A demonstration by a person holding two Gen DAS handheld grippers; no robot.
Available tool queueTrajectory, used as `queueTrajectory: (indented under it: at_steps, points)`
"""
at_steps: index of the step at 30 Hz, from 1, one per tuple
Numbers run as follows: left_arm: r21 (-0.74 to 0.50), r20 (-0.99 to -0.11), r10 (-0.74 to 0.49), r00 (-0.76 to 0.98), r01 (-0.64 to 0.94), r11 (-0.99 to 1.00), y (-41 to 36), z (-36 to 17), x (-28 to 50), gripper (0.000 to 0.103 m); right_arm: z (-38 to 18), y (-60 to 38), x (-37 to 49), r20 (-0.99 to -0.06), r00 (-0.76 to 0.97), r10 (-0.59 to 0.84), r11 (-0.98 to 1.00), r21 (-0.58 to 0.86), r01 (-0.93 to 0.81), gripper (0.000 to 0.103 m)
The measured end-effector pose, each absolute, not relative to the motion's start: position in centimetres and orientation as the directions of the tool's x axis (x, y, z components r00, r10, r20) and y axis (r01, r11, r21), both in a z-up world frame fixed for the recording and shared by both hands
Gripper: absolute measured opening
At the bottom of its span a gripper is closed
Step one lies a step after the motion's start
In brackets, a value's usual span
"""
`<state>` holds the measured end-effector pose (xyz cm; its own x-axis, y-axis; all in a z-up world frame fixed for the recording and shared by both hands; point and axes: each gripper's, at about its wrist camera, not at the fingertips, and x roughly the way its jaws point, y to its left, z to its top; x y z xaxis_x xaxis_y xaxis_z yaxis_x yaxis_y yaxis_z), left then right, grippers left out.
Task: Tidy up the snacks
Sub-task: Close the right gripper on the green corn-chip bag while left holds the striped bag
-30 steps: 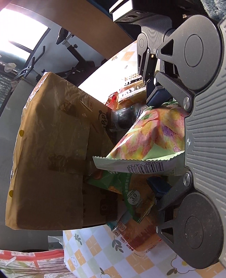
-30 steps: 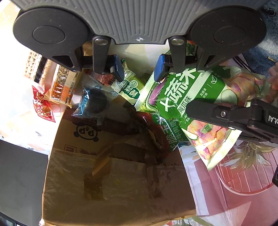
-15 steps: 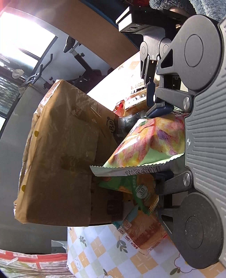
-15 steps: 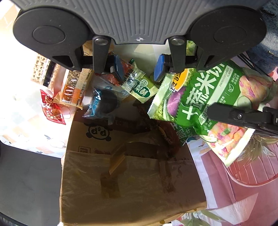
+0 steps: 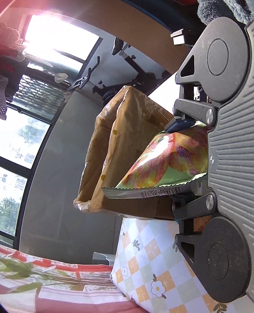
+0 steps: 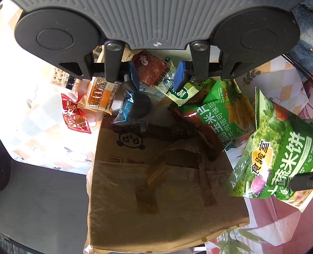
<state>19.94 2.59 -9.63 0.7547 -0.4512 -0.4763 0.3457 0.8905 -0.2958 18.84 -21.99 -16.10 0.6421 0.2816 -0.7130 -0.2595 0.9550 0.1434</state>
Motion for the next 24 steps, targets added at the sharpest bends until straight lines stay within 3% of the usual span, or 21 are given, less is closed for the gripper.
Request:
queueTrajectory:
  at_steps: [3,7,13,17,24]
  points:
    - [-0.280,-0.468,-0.414,0.781,0.313,0.908,3.4,-9.1,20.4,0.060,-16.1,-21.2,19.4,-0.713,0.633,0.302,0.947,0.148,-0.286,0.042]
    - [-0.274,-0.455,-0.375,0.808,0.273,0.922,4.8,-8.6,20.7,0.060,-15.8,-19.9,20.1,-0.703,0.626,0.339,0.931,0.155,-0.330,0.064]
    - [-0.261,-0.445,-0.334,0.831,0.237,0.936,6.5,-8.2,20.7,0.060,-15.6,-17.3,21.5,-0.699,0.607,0.378,0.909,0.155,-0.387,0.069]
    - [-0.263,-0.439,-0.324,0.838,0.225,0.938,7.2,-8.1,20.8,0.060,-15.5,-15.5,22.7,-0.685,0.596,0.420,0.880,0.147,-0.452,0.085]
    - [-0.269,-0.433,-0.307,0.847,0.204,0.941,8.1,-8.2,21.2,0.060,-16.3,-12.2,25.6,-0.694,0.552,0.462,0.827,0.113,-0.551,0.090]
